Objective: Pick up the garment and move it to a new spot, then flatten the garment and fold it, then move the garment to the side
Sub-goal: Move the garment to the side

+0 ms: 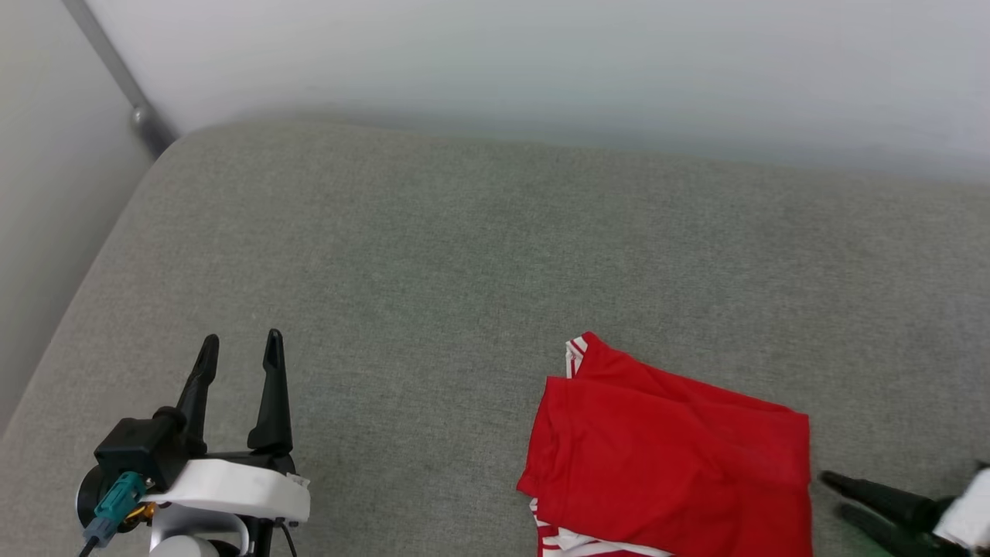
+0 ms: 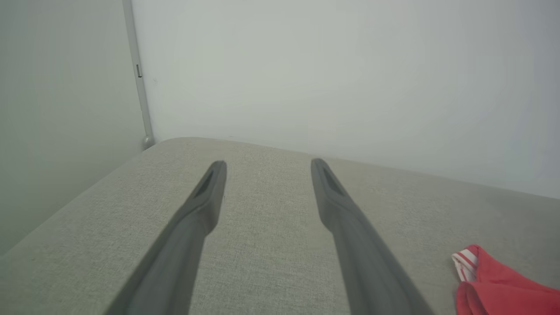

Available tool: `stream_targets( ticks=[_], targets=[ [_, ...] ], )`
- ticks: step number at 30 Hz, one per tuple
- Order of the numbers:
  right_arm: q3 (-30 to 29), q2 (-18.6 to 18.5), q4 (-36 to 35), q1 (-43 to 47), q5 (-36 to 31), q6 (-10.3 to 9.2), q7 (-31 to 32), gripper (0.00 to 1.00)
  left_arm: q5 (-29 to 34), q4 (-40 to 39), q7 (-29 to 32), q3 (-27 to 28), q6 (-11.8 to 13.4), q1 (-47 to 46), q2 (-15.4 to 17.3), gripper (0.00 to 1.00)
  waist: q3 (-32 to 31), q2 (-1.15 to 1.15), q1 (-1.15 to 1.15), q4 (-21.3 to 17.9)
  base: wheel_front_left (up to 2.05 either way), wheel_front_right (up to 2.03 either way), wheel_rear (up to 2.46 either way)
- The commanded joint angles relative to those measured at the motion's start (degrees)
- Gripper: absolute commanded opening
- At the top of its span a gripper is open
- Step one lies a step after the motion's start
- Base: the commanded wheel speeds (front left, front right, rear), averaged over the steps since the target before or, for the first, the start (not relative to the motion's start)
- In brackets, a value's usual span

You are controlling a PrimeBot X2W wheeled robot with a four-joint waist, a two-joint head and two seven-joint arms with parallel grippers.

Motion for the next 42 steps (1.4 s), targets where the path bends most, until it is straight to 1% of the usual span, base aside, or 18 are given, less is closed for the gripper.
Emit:
stream_targets(
  ticks=[1,5,9,10,11,12,13,16,19,24,27,30,34,37,42],
  targets=[
    [1.5,0.5,1.8,-1.1,2.4,-0.03,0.2,1.00,0.5,0.3,-0.2,0.4,-0.4,-1.0,-0.3,1.00,0.8,0.00,0.00,0.6,0.00,0.00,0.00],
    [7.9,0.3,7.2,-3.1,9.2,-0.03,-0.6,1.00,1.4,1.1,-0.2,0.7,-1.8,-1.9,-1.4,1.00,1.7,0.00,0.00,1.2,0.00,0.00,0.00],
    [14.1,0.4,9.6,-2.9,12.5,-0.03,-2.6,1.00,1.9,2.1,-0.2,1.4,-3.0,-2.7,-2.2,1.00,1.9,0.00,0.00,1.7,0.00,0.00,0.00],
    [15.2,0.5,9.7,-2.6,12.8,-0.03,-3.1,0.72,2.1,2.4,-0.2,1.5,-3.2,-2.7,-2.5,1.00,1.9,0.00,0.00,1.7,0.00,0.00,0.00],
    [16.1,0.5,9.4,-2.4,12.9,-0.03,-3.6,0.29,2.4,2.5,-0.2,1.7,-3.4,-2.8,-2.6,1.00,1.9,0.00,0.00,1.8,0.00,0.00,0.00],
    [17.0,0.5,8.9,-2.2,13.0,-0.03,-4.1,0.10,2.6,2.6,-0.2,1.9,-3.5,-2.8,-2.7,1.00,1.8,0.00,0.00,1.8,0.00,0.00,0.00],
    [17.7,0.5,8.2,-2.1,12.8,-0.03,-4.4,0.00,2.7,2.7,-0.2,2.1,-3.8,-2.8,-2.8,1.00,1.7,0.00,0.00,1.8,0.00,0.00,0.00],
    [19.6,0.3,5.3,-1.8,10.5,-0.03,-5.7,0.00,3.4,2.9,-0.2,2.4,-4.5,-2.5,-3.1,1.00,1.2,0.00,0.00,1.4,0.00,0.00,0.00],
    [22.6,-1.2,1.7,-1.2,6.3,-0.03,-7.0,0.00,4.1,3.2,-0.2,2.5,-4.9,-2.1,-3.6,1.00,0.4,0.00,0.00,0.6,0.00,0.00,0.00],
    [30.0,-5.8,-3.8,-0.6,-3.4,-0.03,-10.5,0.00,4.7,2.7,-0.2,3.0,-5.7,-1.3,-4.1,1.00,-1.1,0.00,0.00,-2.3,0.00,0.00,0.00],
    [34.9,-9.3,-5.6,-1.7,-9.5,-0.03,-12.1,0.00,5.4,1.8,-0.2,3.5,-5.8,-0.6,-4.0,1.00,-1.4,0.00,0.00,-5.8,0.00,0.00,0.00],
    [39.1,-12.1,-6.4,-3.9,-14.2,-0.03,-12.4,0.00,5.8,0.7,-0.2,3.9,-6.0,-0.3,-3.5,1.00,-0.5,0.00,0.00,-10.6,0.00,0.00,0.00],
    [42.5,-14.2,-6.4,-8.1,-17.1,-0.03,-12.9,0.00,6.4,-1.6,-0.2,4.0,-6.0,-1.3,-2.7,1.00,2.5,0.00,0.00,-17.8,0.00,0.00,0.00],
    [43.8,-15.4,-5.5,-11.4,-18.1,-0.03,-14.1,0.00,6.7,-3.6,0.7,3.7,-6.4,-3.1,-2.0,1.00,5.6,0.00,0.00,-23.0,0.00,0.00,0.00],
    [43.1,-16.6,-2.6,-16.8,-20.3,-0.03,-17.2,0.00,7.4,-6.9,3.5,2.4,-7.5,-8.3,-0.6,1.00,12.3,0.00,0.00,-28.5,0.00,0.00,0.00]
  ],
)
